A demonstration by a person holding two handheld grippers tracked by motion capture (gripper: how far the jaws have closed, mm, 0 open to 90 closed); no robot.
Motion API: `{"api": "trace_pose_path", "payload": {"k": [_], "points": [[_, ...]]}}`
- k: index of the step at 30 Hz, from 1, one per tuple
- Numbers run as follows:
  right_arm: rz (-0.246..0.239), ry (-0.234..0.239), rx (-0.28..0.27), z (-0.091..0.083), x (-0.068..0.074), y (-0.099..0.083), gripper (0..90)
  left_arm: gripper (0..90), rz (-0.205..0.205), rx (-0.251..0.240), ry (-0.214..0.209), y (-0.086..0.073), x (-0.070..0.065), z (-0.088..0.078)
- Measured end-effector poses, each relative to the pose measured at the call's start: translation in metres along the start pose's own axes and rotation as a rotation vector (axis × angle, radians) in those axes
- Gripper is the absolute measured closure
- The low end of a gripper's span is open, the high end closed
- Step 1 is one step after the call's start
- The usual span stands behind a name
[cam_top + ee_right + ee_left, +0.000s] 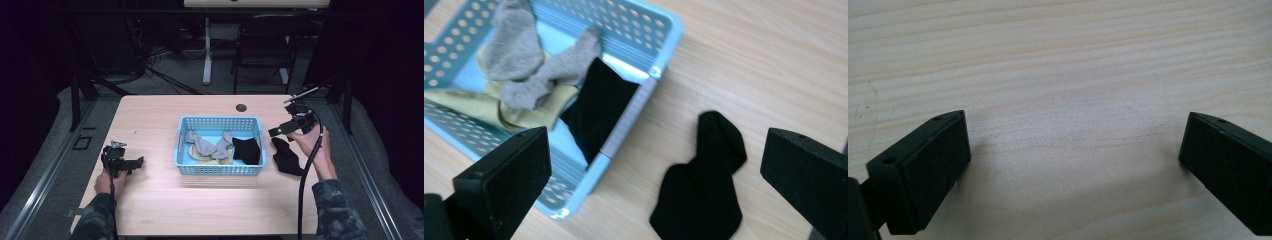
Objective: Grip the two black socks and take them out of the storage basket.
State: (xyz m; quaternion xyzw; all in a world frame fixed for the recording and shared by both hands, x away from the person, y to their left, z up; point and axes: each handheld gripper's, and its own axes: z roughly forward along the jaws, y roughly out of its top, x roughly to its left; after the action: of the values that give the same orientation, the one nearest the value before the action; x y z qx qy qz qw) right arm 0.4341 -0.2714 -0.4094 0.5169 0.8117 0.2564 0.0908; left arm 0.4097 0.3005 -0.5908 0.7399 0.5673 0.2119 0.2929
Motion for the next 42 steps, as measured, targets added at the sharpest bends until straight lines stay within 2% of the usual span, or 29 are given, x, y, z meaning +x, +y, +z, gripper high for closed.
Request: {"api": "trace_pose_path", "payload": {"k": [3, 9, 14, 19, 21, 24, 25, 31, 37, 42], "points": [[-0.034, 0.026, -0.006, 0.002, 0.013, 0.007, 2.2, 0.2, 0.000, 0.000, 0.000, 0.000, 0.000, 0.000], [-0.083, 0.046, -0.005, 0.010, 0.034, 0.018, 5.6, 0.2, 0.000, 0.000, 0.000, 0.000, 0.000, 0.000], [-0.127, 0.075, 0.035, 0.023, 0.047, 0.024, 9.4, 0.2, 0.000, 0.000, 0.000, 0.000, 0.000, 0.000], [-0.150, 0.103, 0.070, 0.043, 0.059, 0.029, 14.0, 0.2, 0.000, 0.000, 0.000, 0.000, 0.000, 0.000], [-0.169, 0.093, 0.118, 0.053, 0.062, 0.030, 15.9, 0.2, 0.000, 0.000, 0.000, 0.000, 0.000, 0.000], [-0.162, 0.097, 0.147, 0.066, 0.065, 0.030, 20.4, 0.2, 0.000, 0.000, 0.000, 0.000, 0.000, 0.000], [-0.162, 0.089, 0.170, 0.070, 0.065, 0.030, 21.5, 0.2, 0.000, 0.000, 0.000, 0.000, 0.000, 0.000], [-0.145, 0.064, 0.227, 0.095, 0.067, 0.026, 25.9, 0.2, 0.000, 0.000, 0.000, 0.000, 0.000, 0.000], [-0.140, 0.031, 0.273, 0.106, 0.066, 0.022, 29.1, 0.2, 0.000, 0.000, 0.000, 0.000, 0.000, 0.000], [-0.123, 0.027, 0.290, 0.115, 0.068, 0.019, 33.4, 0.2, 0.000, 0.000, 0.000, 0.000, 0.000, 0.000]]}}
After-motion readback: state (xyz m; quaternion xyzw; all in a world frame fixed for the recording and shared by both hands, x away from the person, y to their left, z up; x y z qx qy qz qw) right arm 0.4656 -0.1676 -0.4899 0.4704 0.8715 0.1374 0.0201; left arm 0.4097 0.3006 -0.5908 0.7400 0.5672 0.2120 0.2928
